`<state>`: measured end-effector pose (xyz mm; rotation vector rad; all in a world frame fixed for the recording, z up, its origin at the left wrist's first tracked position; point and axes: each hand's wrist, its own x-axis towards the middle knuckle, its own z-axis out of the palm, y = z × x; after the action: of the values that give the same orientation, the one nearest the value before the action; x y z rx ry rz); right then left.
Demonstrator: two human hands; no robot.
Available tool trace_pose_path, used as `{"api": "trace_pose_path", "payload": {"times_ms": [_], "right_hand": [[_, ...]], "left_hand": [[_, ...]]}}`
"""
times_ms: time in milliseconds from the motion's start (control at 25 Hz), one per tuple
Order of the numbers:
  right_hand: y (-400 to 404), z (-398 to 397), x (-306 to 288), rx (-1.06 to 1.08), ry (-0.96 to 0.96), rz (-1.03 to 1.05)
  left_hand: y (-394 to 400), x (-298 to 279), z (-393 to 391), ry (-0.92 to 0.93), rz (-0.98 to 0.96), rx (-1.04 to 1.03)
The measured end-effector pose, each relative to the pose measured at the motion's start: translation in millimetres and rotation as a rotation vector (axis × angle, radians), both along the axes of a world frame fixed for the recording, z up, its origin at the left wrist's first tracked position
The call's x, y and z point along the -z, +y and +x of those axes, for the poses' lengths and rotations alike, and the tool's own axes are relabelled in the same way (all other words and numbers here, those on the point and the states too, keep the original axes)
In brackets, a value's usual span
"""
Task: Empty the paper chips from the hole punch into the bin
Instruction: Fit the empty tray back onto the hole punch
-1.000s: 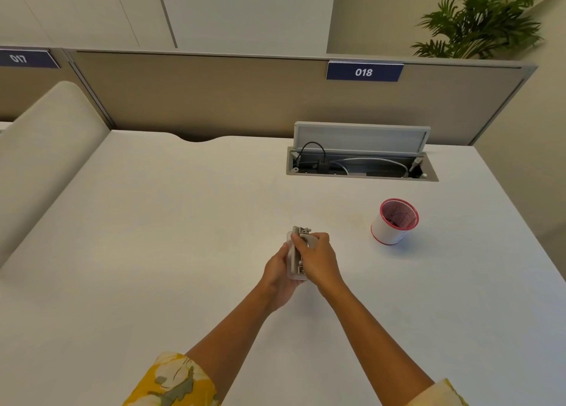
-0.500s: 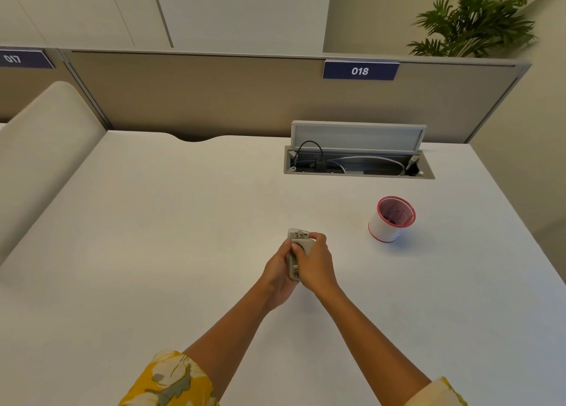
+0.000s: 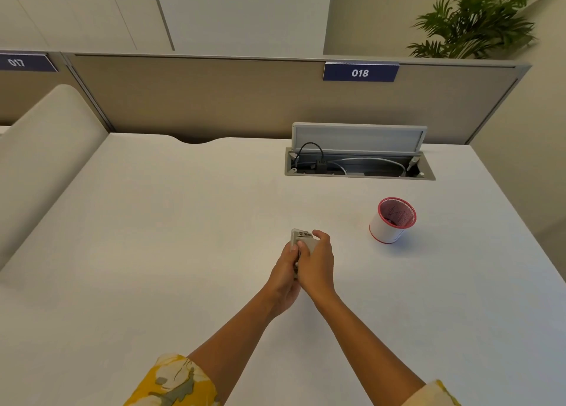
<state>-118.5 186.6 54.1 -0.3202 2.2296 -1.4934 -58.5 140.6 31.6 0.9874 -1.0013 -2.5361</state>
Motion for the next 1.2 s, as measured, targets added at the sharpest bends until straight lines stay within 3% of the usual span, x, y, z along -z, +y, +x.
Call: {"api": "trace_pose_path", "payload": {"times_ms": [280,520,800,1200], "right_hand": [[14,-35,1,0.001,0.080,0.014],[28,-60,11,-0.248,-0.189,-0.007],[36,-55,11,-0.385,-0.302,-0.059],[40,-64,10,-0.442,0.023,0.041]], "left_hand": [[-5,-2,3,0.000,-0.075,0.046],[1,4,6,-0.211,-0.091,0.031],[-5,3,8,-0.342,-0.084,-0.097],[-6,3,13,-0.119,-0.067,0.128]]}}
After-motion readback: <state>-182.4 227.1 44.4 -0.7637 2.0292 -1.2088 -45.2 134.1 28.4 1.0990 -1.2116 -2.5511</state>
